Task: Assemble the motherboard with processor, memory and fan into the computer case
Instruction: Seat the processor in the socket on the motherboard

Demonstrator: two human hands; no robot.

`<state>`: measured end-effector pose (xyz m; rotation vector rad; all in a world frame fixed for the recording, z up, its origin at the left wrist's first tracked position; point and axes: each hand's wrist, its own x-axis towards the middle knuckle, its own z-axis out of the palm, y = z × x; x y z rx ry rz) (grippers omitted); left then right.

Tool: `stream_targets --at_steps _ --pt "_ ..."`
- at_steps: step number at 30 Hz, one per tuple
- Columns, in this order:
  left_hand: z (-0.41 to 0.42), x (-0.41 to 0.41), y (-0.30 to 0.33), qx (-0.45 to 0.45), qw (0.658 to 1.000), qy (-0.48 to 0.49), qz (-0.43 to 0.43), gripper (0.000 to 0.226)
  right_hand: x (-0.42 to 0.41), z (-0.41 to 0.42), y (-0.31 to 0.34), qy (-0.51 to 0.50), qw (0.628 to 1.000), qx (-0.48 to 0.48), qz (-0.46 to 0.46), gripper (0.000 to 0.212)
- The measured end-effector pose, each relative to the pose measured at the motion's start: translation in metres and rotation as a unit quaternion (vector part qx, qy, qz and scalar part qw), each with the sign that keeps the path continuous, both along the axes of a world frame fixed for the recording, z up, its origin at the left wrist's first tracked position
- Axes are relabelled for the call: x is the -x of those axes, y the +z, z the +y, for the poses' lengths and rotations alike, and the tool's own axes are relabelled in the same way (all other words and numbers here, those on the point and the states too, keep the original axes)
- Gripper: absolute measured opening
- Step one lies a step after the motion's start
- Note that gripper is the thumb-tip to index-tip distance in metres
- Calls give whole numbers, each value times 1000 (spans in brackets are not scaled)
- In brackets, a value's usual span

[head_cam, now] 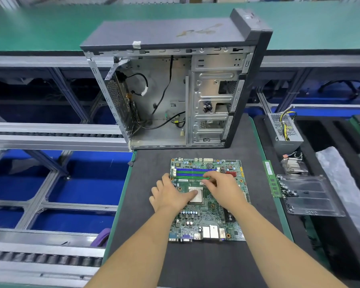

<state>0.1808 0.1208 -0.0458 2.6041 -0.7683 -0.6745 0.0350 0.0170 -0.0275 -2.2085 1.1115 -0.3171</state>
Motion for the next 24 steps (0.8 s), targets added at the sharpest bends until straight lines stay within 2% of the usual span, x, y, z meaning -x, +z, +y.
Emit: stream_targets --at_steps 8,15,18,19,21,22,24 --pt "0 0 1 -5 1000 -1 0 118 1 -4 -4 18 999 32 14 23" --pt "0 0 2 -4 1000 -10 -6 119 -3 -8 -2 7 1000 -1 10 22" --pt "5 4 4 18 998 -30 -56 109 0 -7 -2 10 1000 1 8 24" --pt "8 5 4 50 992 -48 -105 99 0 -7 -2 12 1000 2 10 25" --pt "11 3 8 144 956 -133 -217 73 -1 -7 -1 15 1000 4 16 26" --pt "9 1 12 171 935 -201 -235 62 -1 -7 -1 15 1000 4 18 26" --pt "0 -3 23 142 910 -345 -181 54 -1 -8 1 14 1000 3 19 25"
